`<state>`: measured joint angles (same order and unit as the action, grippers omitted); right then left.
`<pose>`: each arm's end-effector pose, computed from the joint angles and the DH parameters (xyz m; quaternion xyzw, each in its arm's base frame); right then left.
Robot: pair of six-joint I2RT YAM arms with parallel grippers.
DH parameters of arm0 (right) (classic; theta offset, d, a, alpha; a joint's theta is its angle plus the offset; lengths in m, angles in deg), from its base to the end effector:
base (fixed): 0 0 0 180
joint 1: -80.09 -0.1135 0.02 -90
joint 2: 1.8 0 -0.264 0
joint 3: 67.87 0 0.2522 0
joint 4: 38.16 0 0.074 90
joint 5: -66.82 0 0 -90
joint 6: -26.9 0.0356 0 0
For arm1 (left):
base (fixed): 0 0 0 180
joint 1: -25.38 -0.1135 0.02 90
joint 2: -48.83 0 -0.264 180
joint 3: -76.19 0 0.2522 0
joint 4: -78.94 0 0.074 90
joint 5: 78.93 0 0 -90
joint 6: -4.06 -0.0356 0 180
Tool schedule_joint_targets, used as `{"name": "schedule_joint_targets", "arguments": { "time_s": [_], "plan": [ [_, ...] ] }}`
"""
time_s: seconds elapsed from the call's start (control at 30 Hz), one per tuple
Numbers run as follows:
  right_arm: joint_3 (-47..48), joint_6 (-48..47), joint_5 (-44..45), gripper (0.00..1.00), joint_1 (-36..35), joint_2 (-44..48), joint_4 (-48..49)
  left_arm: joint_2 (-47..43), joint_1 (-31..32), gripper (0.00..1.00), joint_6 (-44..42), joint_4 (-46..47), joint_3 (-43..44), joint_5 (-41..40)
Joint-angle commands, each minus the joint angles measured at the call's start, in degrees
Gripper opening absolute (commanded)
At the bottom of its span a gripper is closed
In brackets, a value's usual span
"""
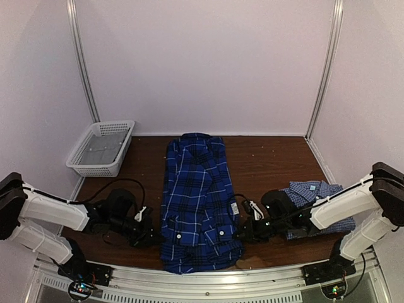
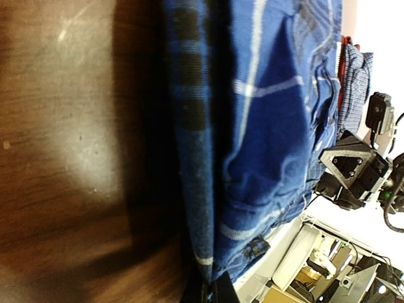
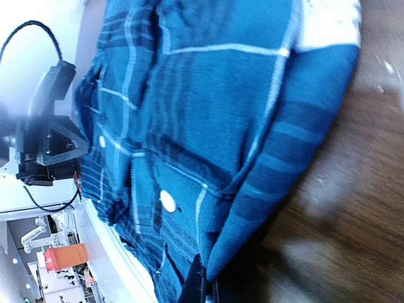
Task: Fold and stack the long sleeve shirts
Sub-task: Pick up the rectangle-folded shirt from the center of the board, then fold the rectangle-folded shirt at the center of the board.
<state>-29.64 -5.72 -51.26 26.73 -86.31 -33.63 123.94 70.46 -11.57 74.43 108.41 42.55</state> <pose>0.1344 0.2087 0.1238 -0.0680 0.8883 0.4521 0.0431 0.1334 -0.1601 0.1202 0.1314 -0.8925 0.4294 0.0420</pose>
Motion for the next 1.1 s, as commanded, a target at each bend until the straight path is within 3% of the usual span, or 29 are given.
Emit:
{"name": "schedule_joint_targets", "arguments": {
  "time_s": [0.0,0.23,0.43,0.8,0.9,1.07],
  "plan": [
    [3.91,-1.63,0.84,0.00,0.61,3.49,-3.83,-3.63,-1.84,0.00,-1.23,-3.34,2.14,0.74],
    [9.93,-2.89,0.71,0.00,4.10,4.09,-5.62,-3.37,-7.79,0.00,-3.27,-1.81,6.65,4.35],
    [17.09,-5.66,-0.52,0.00,11.79,-0.39,-3.93,1.67,-15.87,0.00,-5.97,2.01,13.66,9.11],
    [37.13,-10.94,-4.24,0.00,20.79,-24.79,-3.45,30.01,-25.03,0.00,-7.73,14.47,29.77,10.94],
    [40.36,-12.03,-4.17,0.00,21.52,-31.27,-4.56,35.16,-25.03,0.00,-5.22,19.97,29.71,11.66],
    [39.77,-11.42,-5.04,0.00,21.42,-35.54,-2.88,38.65,-24.95,0.00,-5.14,21.32,29.09,11.56]
  ]
}}
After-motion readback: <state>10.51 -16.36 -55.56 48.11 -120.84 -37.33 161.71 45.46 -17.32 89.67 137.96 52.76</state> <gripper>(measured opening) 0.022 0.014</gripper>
